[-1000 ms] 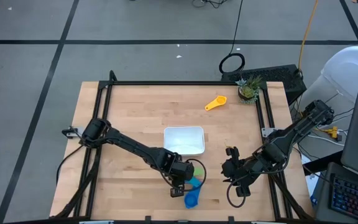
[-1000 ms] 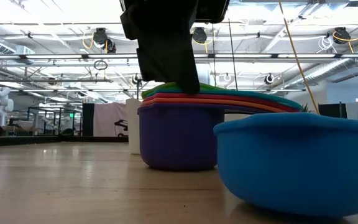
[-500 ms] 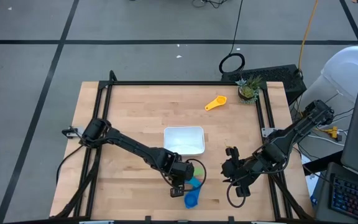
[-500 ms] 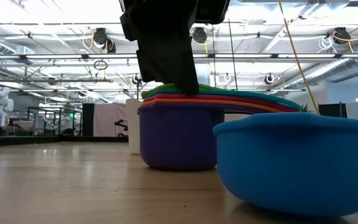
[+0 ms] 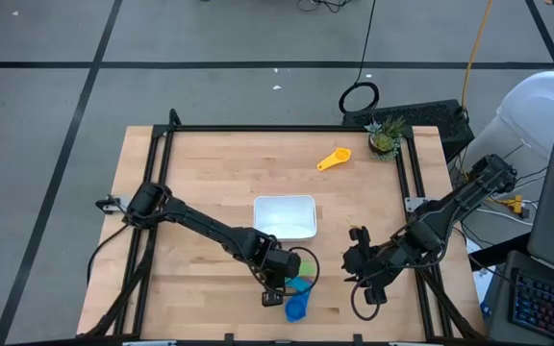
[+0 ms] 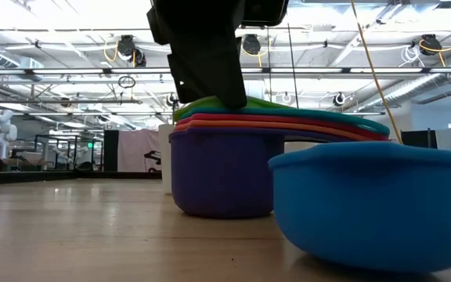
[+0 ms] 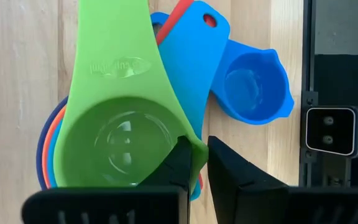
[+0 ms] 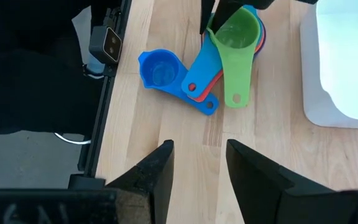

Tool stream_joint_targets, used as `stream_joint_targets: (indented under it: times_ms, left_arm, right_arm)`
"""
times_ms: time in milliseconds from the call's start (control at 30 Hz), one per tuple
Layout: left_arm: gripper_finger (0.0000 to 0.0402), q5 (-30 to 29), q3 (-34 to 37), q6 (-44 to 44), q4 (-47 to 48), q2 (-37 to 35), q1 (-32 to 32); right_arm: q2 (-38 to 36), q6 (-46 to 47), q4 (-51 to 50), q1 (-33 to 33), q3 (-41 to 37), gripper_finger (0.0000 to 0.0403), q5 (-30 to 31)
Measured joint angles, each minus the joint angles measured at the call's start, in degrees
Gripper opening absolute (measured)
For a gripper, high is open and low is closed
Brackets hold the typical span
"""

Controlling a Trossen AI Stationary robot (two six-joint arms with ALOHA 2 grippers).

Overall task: Nest measuring cups in basket
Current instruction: Stack the green measuring cup on top of the stacked measuring cups

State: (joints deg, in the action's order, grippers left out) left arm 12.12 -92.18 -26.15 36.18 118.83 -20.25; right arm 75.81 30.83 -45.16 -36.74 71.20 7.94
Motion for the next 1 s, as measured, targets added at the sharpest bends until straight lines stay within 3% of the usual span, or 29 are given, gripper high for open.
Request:
stream_joint_targets:
  times_ms: [700, 900, 1000]
  left_arm:
    - [0.0017, -4.9, 0.2, 1.4, 1.2, -4.0, 0.2]
    - [0.0014, -11.0, 0.1, 0.1, 0.9, -3.8, -0.5]
    - [0.0012, -11.3, 0.2, -0.6, 1.0, -3.5, -1.3]
  right_arm:
    - [0.0, 0.0, 0.3, 0.0, 0.0, 0.0138, 1.3]
    - [0.0, 0.0, 0.3, 0.0, 0.0, 0.0138, 1.3]
    - [0.0, 0.0, 0.5, 0.0, -0.2, 0.0138, 1.3]
